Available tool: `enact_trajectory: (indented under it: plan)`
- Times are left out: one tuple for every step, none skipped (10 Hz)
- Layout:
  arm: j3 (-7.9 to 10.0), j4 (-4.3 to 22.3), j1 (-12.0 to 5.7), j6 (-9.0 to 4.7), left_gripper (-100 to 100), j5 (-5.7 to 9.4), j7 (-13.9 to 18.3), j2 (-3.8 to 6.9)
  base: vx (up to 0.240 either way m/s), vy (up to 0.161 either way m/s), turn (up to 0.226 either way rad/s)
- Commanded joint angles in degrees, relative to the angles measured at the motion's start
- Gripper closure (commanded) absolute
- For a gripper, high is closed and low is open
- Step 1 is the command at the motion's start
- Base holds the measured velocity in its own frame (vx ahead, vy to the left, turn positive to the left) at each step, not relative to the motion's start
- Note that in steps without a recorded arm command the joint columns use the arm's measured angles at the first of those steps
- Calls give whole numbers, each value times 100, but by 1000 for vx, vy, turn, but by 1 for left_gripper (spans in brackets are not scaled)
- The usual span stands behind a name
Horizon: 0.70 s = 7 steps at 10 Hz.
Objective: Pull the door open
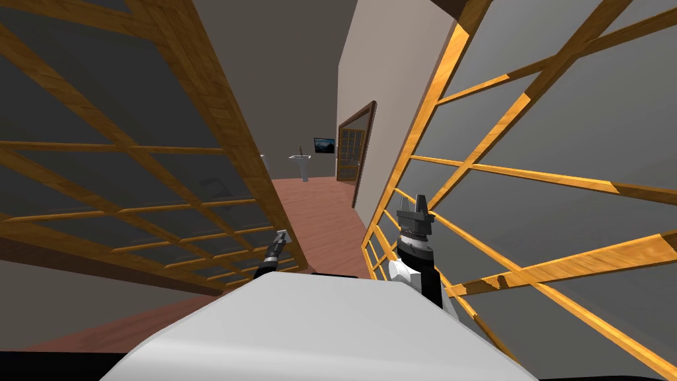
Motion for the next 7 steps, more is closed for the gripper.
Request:
enact_trajectory:
  plan:
    - [-63, 38, -15, -6, 100, 74, 286, -12, -30, 16, -36]
    - [-101, 55, -29, -7, 100, 151, 435, 3, -45, 14, -54]
    - [-101, 55, -29, -7, 100, 151, 533, 3, -41, 6, -27]
    - [-139, 72, -45, -8, 100, 230, 729, 17, -40, 9, -42]
    - [-139, 72, -45, -8, 100, 230, 765, 17, -29, 9, -23]
    - [-178, 90, -60, -9, 100, 309, 989, 32, -31, 7, -39]
    - [-217, 107, -75, -10, 100, 388, 1130, 46, -51, 17, -61]
